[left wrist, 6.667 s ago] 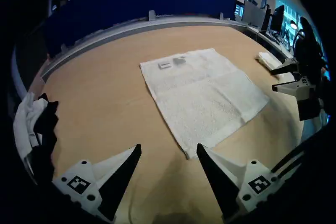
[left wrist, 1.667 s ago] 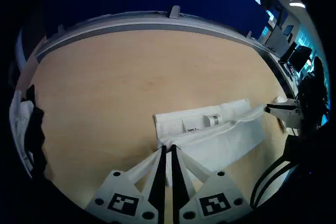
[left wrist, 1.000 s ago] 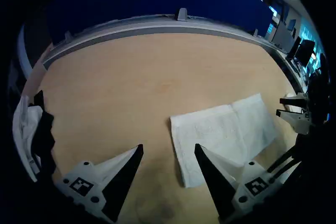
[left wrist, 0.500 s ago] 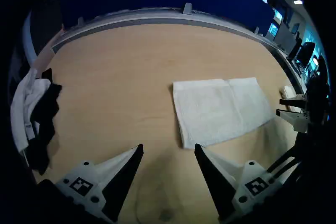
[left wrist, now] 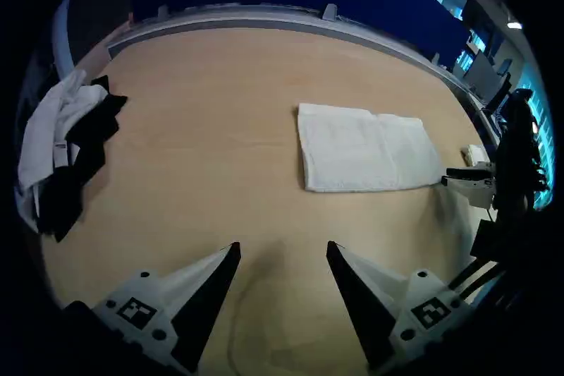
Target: Fold towel
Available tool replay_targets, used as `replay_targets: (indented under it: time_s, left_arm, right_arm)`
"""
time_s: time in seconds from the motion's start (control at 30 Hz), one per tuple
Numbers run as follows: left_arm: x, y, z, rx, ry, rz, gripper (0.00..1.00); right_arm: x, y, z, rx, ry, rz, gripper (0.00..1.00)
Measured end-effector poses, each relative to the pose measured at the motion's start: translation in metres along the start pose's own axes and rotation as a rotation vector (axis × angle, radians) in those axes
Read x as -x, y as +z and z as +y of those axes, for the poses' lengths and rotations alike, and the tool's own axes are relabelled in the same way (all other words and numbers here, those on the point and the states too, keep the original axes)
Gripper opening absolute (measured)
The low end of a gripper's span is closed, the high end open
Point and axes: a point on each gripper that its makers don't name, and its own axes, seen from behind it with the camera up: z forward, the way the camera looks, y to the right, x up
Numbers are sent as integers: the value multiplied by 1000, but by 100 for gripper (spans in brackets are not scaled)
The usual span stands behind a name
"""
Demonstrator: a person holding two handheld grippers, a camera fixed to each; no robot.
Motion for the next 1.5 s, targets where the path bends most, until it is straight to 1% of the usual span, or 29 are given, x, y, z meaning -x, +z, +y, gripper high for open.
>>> replay_targets:
  time_s: [0.07,0.13,0.27,0.37,0.5,0.7,0.97,1.17,1.27,1.37,1.5]
  left_arm:
    - [6,-7,-1,-2,-7,-1,90]
    - [10,-11,-2,-2,-11,-1,90]
    - [15,-19,-5,-7,-14,0,90]
    - [16,-22,-7,-10,-17,1,90]
    - [15,-24,-7,-6,-23,6,90]
    - [13,-27,-8,-1,-25,10,90]
    - [8,-30,-12,0,-28,27,90]
    - [4,-36,-17,1,-47,46,90]
    - [1,-37,-19,4,-58,58,90]
    - [-1,-38,-20,9,-67,68,90]
    - [-3,-39,-21,14,-72,79,90]
  right_arm:
    - [1,1,0,0,-3,-4,35]
    - [1,2,0,1,-4,-7,27]
    - [1,6,0,1,-1,-11,19]
    - [-1,7,0,-2,13,-6,16]
    - [-6,5,0,-5,24,6,15]
    - [-20,-2,-2,1,13,38,14]
    - [-69,-20,-16,-12,-20,118,13]
    - [-109,-32,-34,-34,-64,172,13]
    - [-121,-34,-39,-36,-81,185,13]
    - [-125,-33,-41,-31,-91,185,13]
    - [-124,-30,-40,-24,-94,177,13]
